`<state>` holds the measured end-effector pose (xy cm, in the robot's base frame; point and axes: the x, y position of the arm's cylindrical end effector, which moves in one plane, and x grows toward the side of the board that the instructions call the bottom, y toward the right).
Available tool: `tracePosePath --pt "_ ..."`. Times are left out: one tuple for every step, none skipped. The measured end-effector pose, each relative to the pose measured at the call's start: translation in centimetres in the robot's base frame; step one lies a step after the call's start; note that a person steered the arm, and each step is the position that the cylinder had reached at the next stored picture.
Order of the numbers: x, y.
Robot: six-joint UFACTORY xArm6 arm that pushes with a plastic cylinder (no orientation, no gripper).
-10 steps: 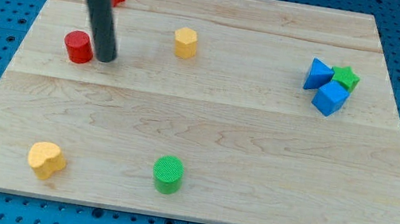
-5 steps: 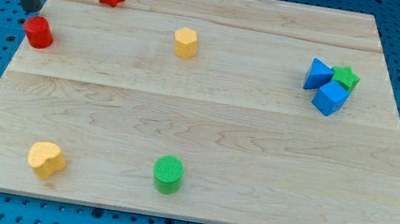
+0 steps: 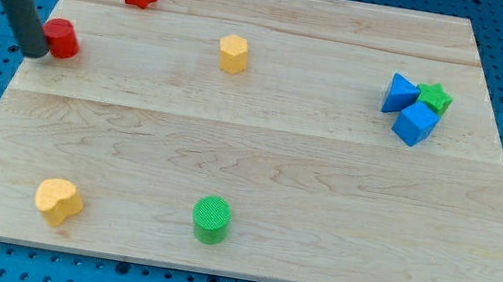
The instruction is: Move the red circle to the yellow hexagon
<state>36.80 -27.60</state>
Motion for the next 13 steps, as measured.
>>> tracePosePath --pt "-4.3 -2.6" --pt "-3.4 -1.5" --pt "1.0 2.8" --pt "-0.9 4.9" --pt "-1.9 3.3" --pt "0.8 1.3" --pt "0.7 -2.9" --pt "-0.6 -2.1" --pt "-2.3 -1.6" --pt "-4.8 -1.6" --pt "-5.7 0.3" --pt "-3.0 5.8" --pt "-4.2 8.3"
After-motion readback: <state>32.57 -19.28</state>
